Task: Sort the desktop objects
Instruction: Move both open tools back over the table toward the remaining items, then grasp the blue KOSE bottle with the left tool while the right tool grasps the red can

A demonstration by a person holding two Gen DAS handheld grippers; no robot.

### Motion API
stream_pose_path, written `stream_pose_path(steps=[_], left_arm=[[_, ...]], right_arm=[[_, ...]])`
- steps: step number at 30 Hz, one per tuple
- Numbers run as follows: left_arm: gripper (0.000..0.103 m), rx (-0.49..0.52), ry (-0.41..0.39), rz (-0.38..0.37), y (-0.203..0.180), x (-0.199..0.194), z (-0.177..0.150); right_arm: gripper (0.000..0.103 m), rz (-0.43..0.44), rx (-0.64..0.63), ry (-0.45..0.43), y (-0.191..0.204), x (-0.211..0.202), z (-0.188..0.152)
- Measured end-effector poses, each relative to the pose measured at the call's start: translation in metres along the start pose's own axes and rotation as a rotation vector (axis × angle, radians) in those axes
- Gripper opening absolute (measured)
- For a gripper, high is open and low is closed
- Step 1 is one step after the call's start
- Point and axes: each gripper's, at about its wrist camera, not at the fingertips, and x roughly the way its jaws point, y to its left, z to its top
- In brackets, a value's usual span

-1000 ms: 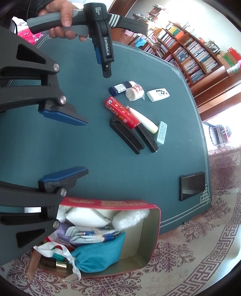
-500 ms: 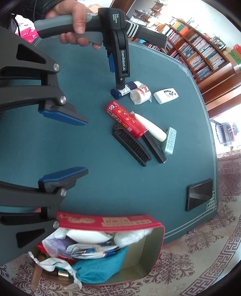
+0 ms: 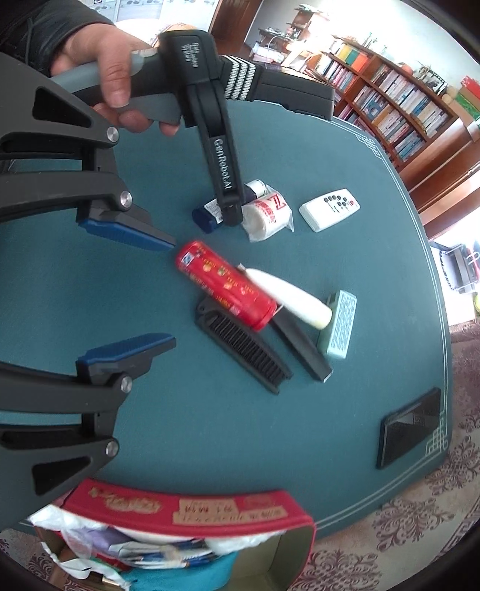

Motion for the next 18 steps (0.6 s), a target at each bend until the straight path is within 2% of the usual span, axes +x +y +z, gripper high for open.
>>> stream_pose_path(steps=[3, 5, 7, 9, 15, 18], left_arm=[[0.071, 0.042, -0.011, 0.021, -0.002, 0.0, -0.001], [0.062, 0.073, -0.02, 0.058, 0.0, 0.0, -0.002], [0.046, 0.103, -0.022, 0.082, 0.001, -0.001, -0.003], [0.034, 0.127, -0.025, 0.096, 0.004, -0.002, -0.004], [0.032, 0.128, -0.031, 0.072, 0.018, -0.005, -0.007], [0.032, 0.138, -0.039, 0.091, 0.022, -0.005, -0.011]], right_arm=[[0.051, 0.023, 0.014, 0.015, 0.004, 0.009, 0.007], [0.051, 0.045, 0.034, 0.026, 0.005, 0.015, 0.011], [0.051, 0.063, 0.058, 0.037, 0.006, 0.023, 0.017], [0.051, 0.076, 0.082, 0.045, 0.005, 0.029, 0.021], [0.051, 0.111, 0.174, 0.083, -0.001, 0.053, 0.026], [0.051, 0.126, 0.193, 0.099, 0.001, 0.063, 0.028]])
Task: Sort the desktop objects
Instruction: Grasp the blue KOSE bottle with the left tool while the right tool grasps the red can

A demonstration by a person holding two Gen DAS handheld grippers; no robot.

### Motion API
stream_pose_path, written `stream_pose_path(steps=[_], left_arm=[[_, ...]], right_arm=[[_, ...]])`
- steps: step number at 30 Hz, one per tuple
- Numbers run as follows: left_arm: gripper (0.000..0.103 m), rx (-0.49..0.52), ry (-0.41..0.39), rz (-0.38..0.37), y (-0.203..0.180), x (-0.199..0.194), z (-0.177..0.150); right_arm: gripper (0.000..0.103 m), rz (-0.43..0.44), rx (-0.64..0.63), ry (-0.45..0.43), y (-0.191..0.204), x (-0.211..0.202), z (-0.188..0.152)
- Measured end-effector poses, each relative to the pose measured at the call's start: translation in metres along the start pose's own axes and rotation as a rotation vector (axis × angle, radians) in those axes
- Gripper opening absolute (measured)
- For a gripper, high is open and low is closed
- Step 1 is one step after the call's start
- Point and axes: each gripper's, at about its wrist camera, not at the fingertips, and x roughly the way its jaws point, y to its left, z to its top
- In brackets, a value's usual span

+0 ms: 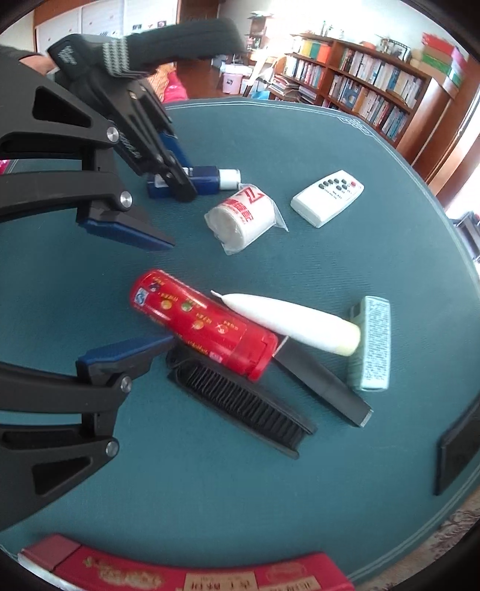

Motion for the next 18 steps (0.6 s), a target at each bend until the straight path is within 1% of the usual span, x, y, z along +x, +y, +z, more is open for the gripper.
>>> stream_pose_path(steps=[2, 4, 6, 12, 18], left_arm=[[0.032, 0.013, -0.009, 0.003, 0.0, 0.0, -0.002], [0.032, 0.026, -0.009, 0.006, -0.001, 0.001, -0.002], [0.032, 0.027, -0.005, 0.006, -0.002, 0.002, -0.001], [0.032, 0.023, 0.001, 0.012, -0.005, 0.004, 0.003], [0.032, 0.031, 0.0, 0.026, -0.01, 0.005, -0.001]], right_arm=[[0.051, -0.004, 0.001, 0.004, 0.0, 0.007, 0.003], [0.048, -0.019, 0.004, 0.008, -0.001, 0.012, 0.004], [0.048, -0.01, 0.015, 0.002, -0.002, 0.016, 0.007], [0.04, -0.08, -0.016, -0.025, 0.006, 0.016, 0.011], [0.038, -0.113, -0.054, -0.042, 0.013, 0.016, 0.012]])
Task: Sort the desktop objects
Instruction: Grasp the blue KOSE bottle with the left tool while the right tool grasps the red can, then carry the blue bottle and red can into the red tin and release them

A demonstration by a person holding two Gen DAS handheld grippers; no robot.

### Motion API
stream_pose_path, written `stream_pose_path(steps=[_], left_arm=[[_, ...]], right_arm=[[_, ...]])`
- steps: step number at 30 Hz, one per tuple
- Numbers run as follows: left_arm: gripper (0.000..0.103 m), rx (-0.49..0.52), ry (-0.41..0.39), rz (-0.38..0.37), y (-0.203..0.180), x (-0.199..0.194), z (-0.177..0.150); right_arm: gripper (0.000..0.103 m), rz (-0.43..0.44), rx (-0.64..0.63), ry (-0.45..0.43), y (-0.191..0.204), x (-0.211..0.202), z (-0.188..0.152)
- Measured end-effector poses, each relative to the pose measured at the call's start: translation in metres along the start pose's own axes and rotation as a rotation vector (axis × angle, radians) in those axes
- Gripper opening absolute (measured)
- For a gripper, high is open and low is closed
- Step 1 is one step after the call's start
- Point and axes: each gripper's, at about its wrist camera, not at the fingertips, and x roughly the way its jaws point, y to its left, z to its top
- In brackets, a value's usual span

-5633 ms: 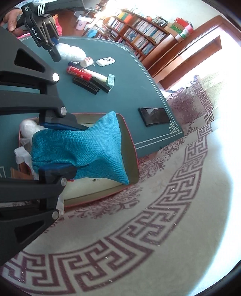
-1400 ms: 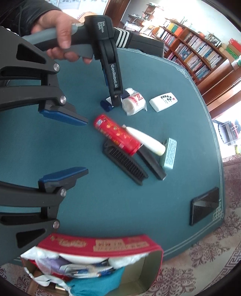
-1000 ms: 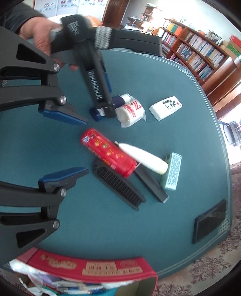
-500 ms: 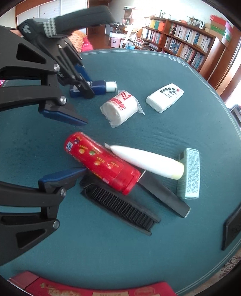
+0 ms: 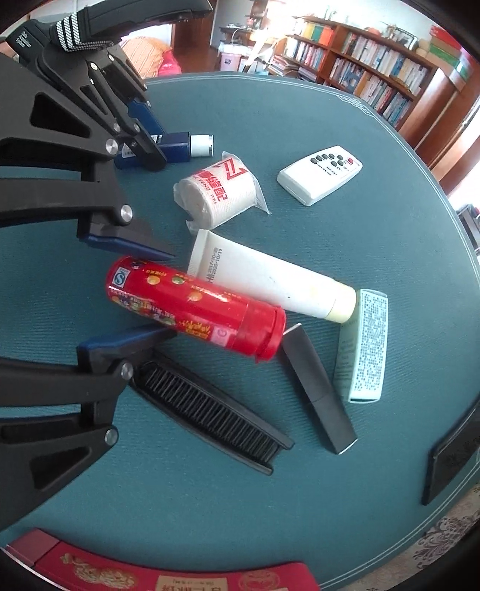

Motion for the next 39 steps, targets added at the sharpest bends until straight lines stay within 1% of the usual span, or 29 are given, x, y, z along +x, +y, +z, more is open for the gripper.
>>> stream_pose_path(steps=[4, 8, 12, 17, 21, 24, 25, 26, 29, 31, 34, 35, 37, 39], left_arm=[[0.032, -0.017, 0.021, -0.012, 0.001, -0.001, -0.012], [0.031, -0.062, 0.045, -0.038, 0.008, -0.002, -0.026], [0.031, -0.09, 0.06, -0.052, 0.01, -0.004, -0.036], [0.031, -0.11, 0.059, -0.05, 0.005, -0.01, -0.044], [0.031, -0.116, 0.055, -0.042, -0.004, -0.015, -0.049], [0.031, -0.11, 0.043, -0.037, -0.013, -0.021, -0.052], [0.031, -0.108, 0.039, -0.037, -0.017, -0.023, -0.052], [0.031, -0.105, 0.035, -0.036, -0.021, -0.025, -0.053], [0.031, -0.095, 0.026, -0.034, -0.033, -0.03, -0.055], [0.031, -0.085, 0.021, -0.033, -0.042, -0.033, -0.056], [0.031, -0.069, 0.016, -0.03, -0.058, -0.036, -0.058], [0.031, -0.065, 0.014, -0.03, -0.062, -0.037, -0.059], [0.031, -0.055, 0.01, -0.03, -0.071, -0.04, -0.06], [0.031, -0.043, 0.005, -0.03, -0.082, -0.042, -0.06]], right_arm=[[0.036, -0.026, -0.046, 0.006, 0.003, -0.003, -0.005], [0.034, 0.029, -0.046, 0.023, -0.002, -0.011, -0.018], [0.033, 0.077, -0.075, 0.021, -0.001, -0.024, -0.03], [0.032, 0.116, -0.107, 0.008, 0.001, -0.04, -0.039], [0.032, 0.118, -0.134, 0.008, -0.005, -0.041, -0.048], [0.032, 0.127, -0.142, 0.007, -0.011, -0.047, -0.048], [0.032, 0.13, -0.143, 0.003, -0.005, -0.043, -0.044], [0.032, 0.134, -0.143, -0.001, -0.008, -0.043, -0.034], [0.032, 0.146, -0.143, -0.024, -0.018, -0.053, -0.039], [0.032, 0.151, -0.139, -0.041, -0.011, -0.055, -0.043], [0.032, 0.157, -0.127, -0.069, -0.029, -0.073, -0.044], [0.032, 0.157, -0.121, -0.079, -0.016, -0.066, -0.044], [0.032, 0.159, -0.108, -0.099, -0.031, -0.079, -0.048], [0.032, 0.16, -0.095, -0.118, -0.063, -0.101, -0.057]])
